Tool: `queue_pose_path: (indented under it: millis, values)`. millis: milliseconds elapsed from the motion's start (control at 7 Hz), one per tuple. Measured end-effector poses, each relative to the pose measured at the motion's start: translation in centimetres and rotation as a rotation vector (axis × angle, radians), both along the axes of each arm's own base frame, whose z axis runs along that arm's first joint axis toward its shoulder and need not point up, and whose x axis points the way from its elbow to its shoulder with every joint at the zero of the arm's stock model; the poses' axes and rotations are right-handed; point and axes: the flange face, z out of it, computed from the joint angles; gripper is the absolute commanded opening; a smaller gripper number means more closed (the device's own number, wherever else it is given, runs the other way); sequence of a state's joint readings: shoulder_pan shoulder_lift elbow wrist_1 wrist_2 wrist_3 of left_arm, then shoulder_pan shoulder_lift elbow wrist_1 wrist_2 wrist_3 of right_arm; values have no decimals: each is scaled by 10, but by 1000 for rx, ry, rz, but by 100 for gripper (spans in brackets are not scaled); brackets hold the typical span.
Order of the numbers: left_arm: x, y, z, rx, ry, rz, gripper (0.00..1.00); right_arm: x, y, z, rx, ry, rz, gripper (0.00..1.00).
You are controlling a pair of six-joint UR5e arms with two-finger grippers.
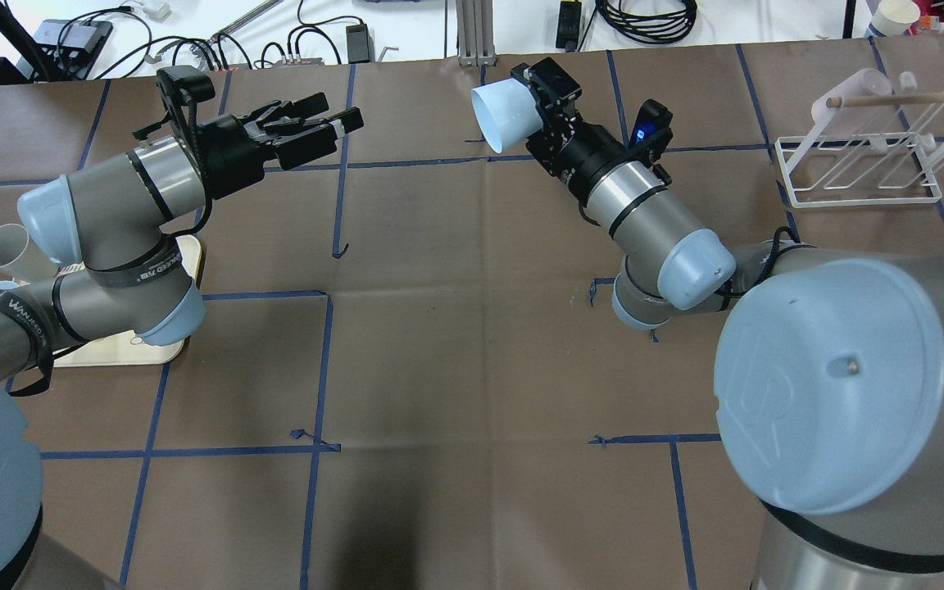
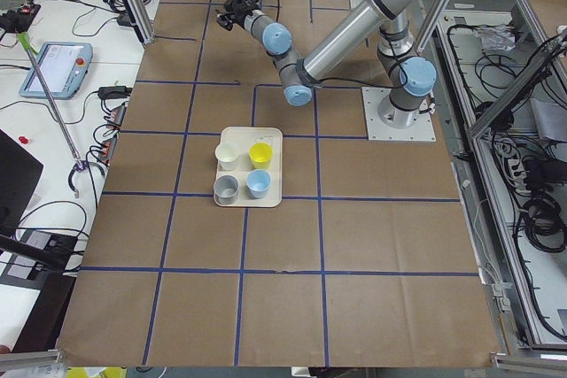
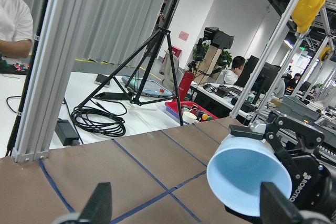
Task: Transfer IKEA cup to right arm and place on rack
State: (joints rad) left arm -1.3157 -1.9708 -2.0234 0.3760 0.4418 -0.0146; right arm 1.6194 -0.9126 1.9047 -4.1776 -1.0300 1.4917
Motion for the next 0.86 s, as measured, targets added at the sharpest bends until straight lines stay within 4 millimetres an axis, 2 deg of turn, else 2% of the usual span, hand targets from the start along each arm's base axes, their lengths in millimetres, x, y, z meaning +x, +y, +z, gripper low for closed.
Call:
queue_pose_path:
  millis: [286,571,714,857]
  values:
    - [12,-22,10,69,-26,81,99,-54,-18,7,-169,215,50,30]
    - [18,-43,10,161,-86,193,99,-111,-29,12,-362,461,70,25]
    - [13,-54,18,226,-130,244,99,-140,-31,14,-459,580,80,25]
    - [-3,-64,30,311,-204,297,99,-168,-32,19,-563,688,102,25]
